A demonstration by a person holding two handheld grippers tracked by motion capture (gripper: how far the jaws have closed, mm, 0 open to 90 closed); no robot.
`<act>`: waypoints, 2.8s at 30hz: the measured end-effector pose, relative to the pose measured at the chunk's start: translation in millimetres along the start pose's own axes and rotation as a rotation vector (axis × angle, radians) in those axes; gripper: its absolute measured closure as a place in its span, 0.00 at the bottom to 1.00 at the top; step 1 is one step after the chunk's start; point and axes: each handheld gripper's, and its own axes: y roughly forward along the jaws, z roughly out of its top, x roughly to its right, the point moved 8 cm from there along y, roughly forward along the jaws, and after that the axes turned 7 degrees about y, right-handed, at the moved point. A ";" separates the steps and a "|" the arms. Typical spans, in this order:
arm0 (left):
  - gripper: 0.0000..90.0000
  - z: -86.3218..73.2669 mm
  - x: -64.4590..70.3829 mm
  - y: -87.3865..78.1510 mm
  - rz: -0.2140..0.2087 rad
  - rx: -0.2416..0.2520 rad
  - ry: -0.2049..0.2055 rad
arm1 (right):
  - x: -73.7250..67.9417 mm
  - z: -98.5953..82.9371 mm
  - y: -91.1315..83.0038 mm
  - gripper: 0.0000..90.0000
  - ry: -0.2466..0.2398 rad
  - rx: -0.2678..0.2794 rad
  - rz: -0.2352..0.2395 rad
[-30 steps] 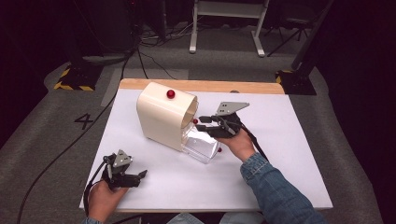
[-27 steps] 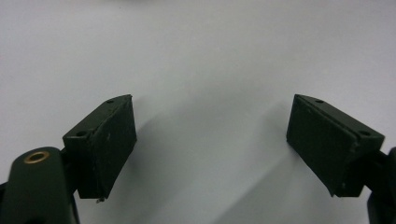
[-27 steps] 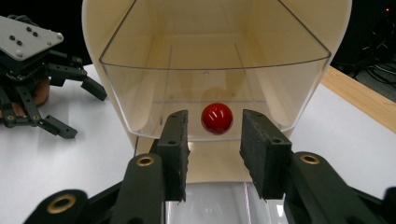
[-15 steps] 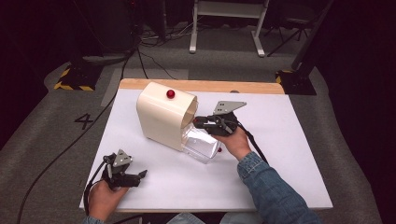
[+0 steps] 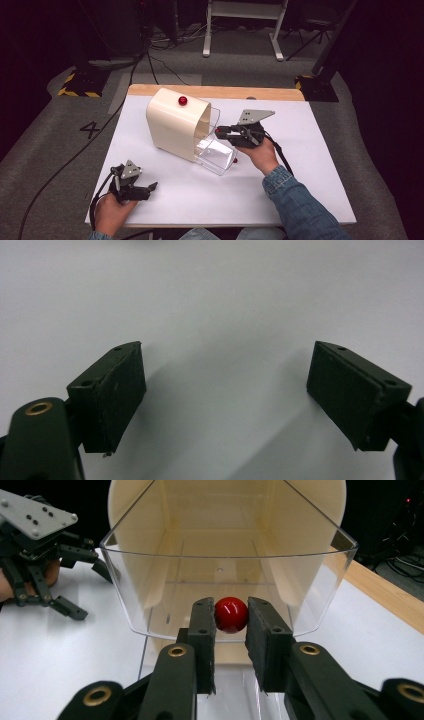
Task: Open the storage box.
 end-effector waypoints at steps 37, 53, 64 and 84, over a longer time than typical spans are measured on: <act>0.18 -0.1 0.3 -0.1 0.001 0.000 0.001 | 3.4 -33.9 -40.8 0.64 0.032 -0.002 -0.040; 0.18 -0.2 0.0 -0.3 0.005 0.000 0.003 | 4.4 -48.5 -56.8 0.57 0.026 -0.031 -0.078; 0.18 -0.3 0.8 -0.6 0.007 0.001 0.004 | 16.5 -76.6 -96.2 0.51 0.055 -0.080 -0.171; 0.18 -0.1 0.2 0.0 0.000 0.000 0.000 | 61.3 -173.0 -181.8 0.35 0.289 -0.224 -0.347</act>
